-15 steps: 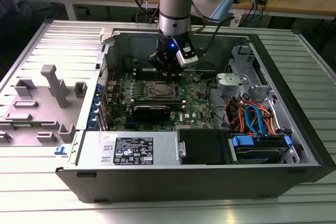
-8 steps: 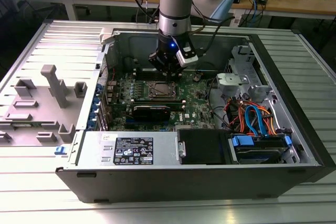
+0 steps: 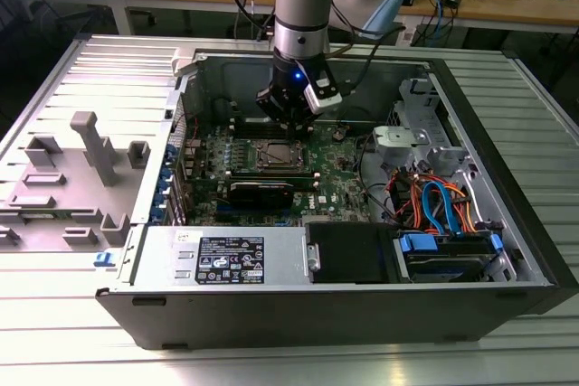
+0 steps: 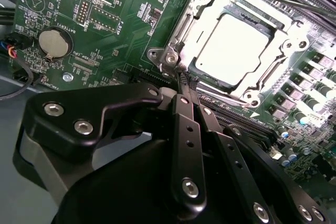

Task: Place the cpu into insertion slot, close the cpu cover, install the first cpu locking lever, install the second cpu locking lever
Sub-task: 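Install the first cpu locking lever, then install the second cpu locking lever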

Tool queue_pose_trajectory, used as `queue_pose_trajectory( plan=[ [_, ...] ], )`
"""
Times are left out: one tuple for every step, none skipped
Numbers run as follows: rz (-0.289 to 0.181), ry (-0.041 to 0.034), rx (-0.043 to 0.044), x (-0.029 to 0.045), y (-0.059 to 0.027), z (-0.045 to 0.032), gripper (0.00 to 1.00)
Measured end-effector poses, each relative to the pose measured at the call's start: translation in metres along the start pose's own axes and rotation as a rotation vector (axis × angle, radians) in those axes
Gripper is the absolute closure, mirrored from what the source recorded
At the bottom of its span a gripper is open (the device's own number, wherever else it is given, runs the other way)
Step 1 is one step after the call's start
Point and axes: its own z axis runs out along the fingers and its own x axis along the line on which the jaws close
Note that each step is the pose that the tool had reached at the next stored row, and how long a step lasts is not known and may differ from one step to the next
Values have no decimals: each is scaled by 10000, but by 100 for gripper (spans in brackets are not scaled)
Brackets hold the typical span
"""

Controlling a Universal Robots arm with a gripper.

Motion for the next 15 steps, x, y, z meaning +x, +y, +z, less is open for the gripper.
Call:
queue_pose_trajectory(
  plan=[
    [1,0,0,0,0,0,89],
    [2,0,0,0,-1,0,89],
    [4,0,0,0,-1,0,89],
    [4,0,0,0,-1,0,89],
    [5,0,0,0,-1,0,89],
    [5,0,1,0,-1,0,89],
    [6,0,0,0,-1,0,89],
    [6,0,0,0,-1,0,89],
    [6,1,0,0,-1,0,89],
    [6,0,1,0,-1,0,89],
    [6,1,0,0,-1,0,89],
    [7,-1,-2,0,-2,1,89],
    [5,-1,-2,-1,-6,1,89],
    [4,0,-1,-1,-12,0,89],
    [6,0,0,-1,-23,0,89]
  ],
)
